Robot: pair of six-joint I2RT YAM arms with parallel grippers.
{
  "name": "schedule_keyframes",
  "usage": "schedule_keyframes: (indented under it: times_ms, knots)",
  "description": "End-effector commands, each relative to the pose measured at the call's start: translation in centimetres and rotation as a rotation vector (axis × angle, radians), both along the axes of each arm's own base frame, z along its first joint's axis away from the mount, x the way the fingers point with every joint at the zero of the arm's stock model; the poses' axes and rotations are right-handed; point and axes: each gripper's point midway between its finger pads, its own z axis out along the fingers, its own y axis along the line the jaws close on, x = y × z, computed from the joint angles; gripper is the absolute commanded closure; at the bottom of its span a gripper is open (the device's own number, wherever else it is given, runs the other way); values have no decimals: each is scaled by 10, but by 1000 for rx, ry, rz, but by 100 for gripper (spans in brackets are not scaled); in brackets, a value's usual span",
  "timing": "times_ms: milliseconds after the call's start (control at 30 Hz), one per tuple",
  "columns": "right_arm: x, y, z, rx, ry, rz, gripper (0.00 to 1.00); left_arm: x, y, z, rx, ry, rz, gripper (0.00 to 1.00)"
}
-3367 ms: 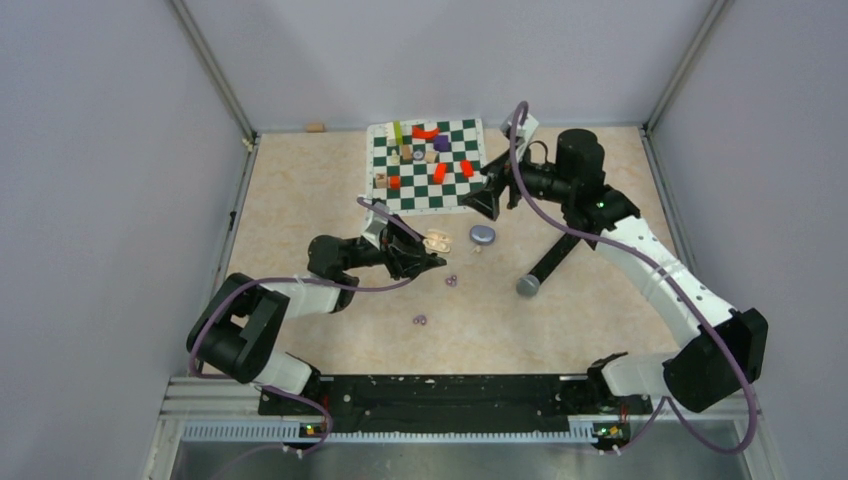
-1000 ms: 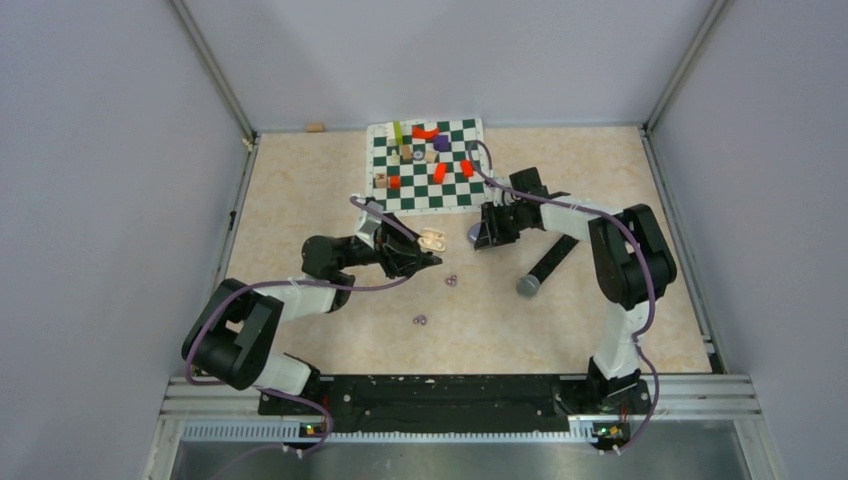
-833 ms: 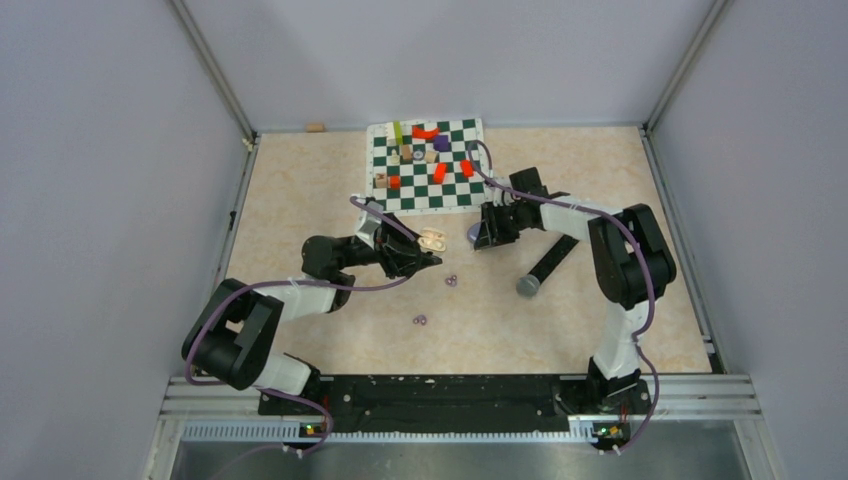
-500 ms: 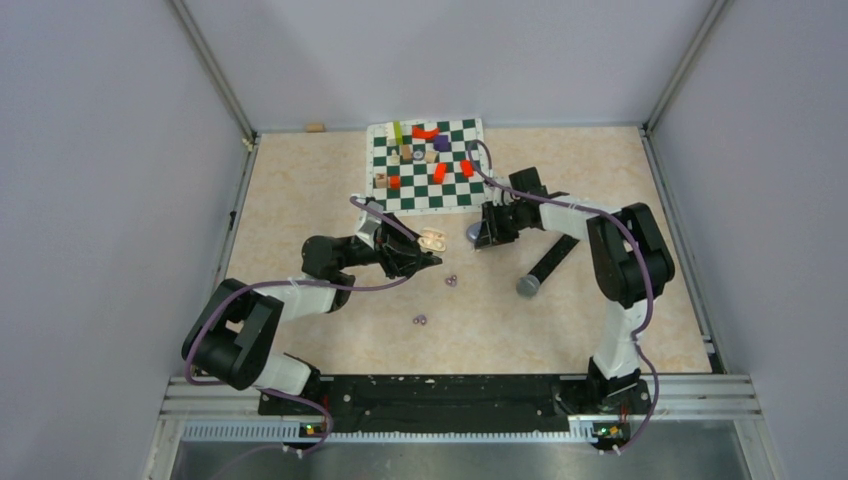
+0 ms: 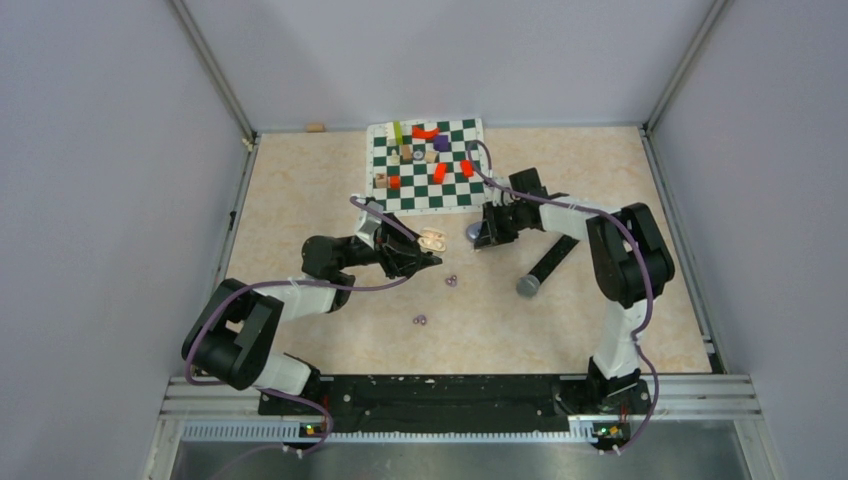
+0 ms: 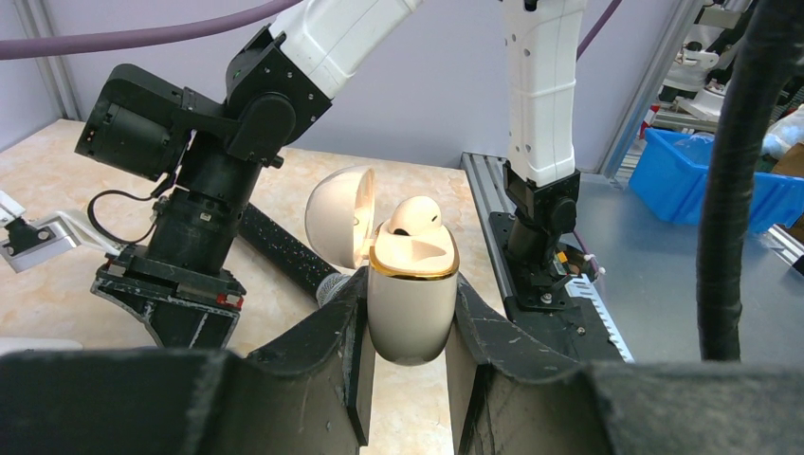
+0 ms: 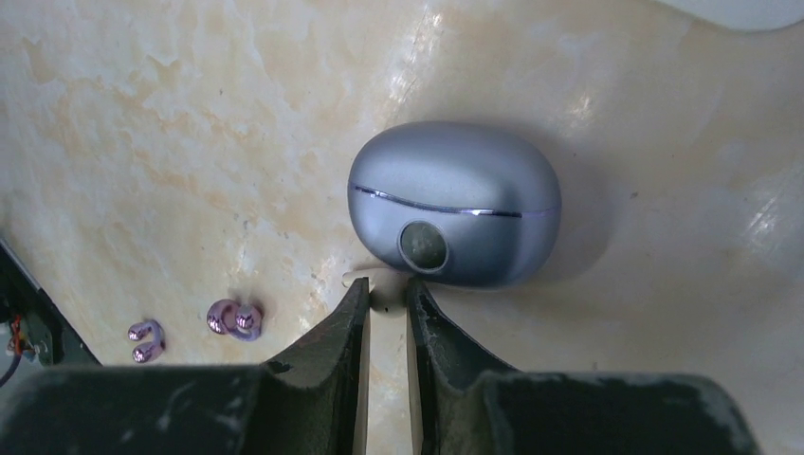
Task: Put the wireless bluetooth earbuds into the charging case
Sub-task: Pick up the left earbud from the center of the board, then insert the left earbud into the left side groove of the charging case.
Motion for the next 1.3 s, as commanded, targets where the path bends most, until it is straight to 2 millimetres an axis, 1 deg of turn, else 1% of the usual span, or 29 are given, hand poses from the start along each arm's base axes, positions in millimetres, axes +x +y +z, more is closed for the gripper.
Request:
schedule_keyframes:
  times_ms: [0, 33, 133, 300, 400, 500, 600, 667, 733, 833, 900, 1033, 1167, 1267]
  knots:
    - [4, 6, 44, 66, -117, 27, 95, -6, 3, 24, -58, -125, 2, 100]
    - [4, 6, 49, 70, -133, 28, 95, -5, 3, 25, -60, -128, 4, 100]
    - [5, 5, 73, 81, -200, 37, 96, -4, 3, 23, -60, -125, 11, 100]
    - [5, -2, 122, 80, -351, 48, 96, 1, 3, 20, -62, -107, 28, 100]
    - [6, -11, 156, 53, -471, 49, 96, 4, 2, 19, -63, -96, 40, 100]
    - [5, -20, 197, 15, -627, 62, 96, 9, 2, 17, -60, -75, 58, 100]
    - [-6, -23, 239, -12, -793, 83, 95, 16, 0, 13, -57, -45, 79, 100]
    - [-16, -18, 261, -39, -899, 118, 95, 22, -1, 11, -54, -23, 96, 100]
    - [-31, -7, 277, -64, -993, 168, 94, 25, -2, 9, -47, -11, 104, 100]
    - [-51, 8, 297, -65, -1081, 228, 94, 26, -3, 7, -39, -6, 106, 100]
    - [-61, 17, 308, -42, -1095, 256, 94, 26, -2, 6, -37, -10, 107, 100]
    - [-72, 26, 325, -12, -1116, 278, 94, 27, -3, 4, -28, -1, 104, 100]
    - [-81, 34, 331, 16, -1121, 303, 94, 28, -4, 3, -25, 9, 106, 100]
    - [-88, 44, 328, 24, -1121, 336, 94, 34, -5, 0, -18, 34, 121, 100]
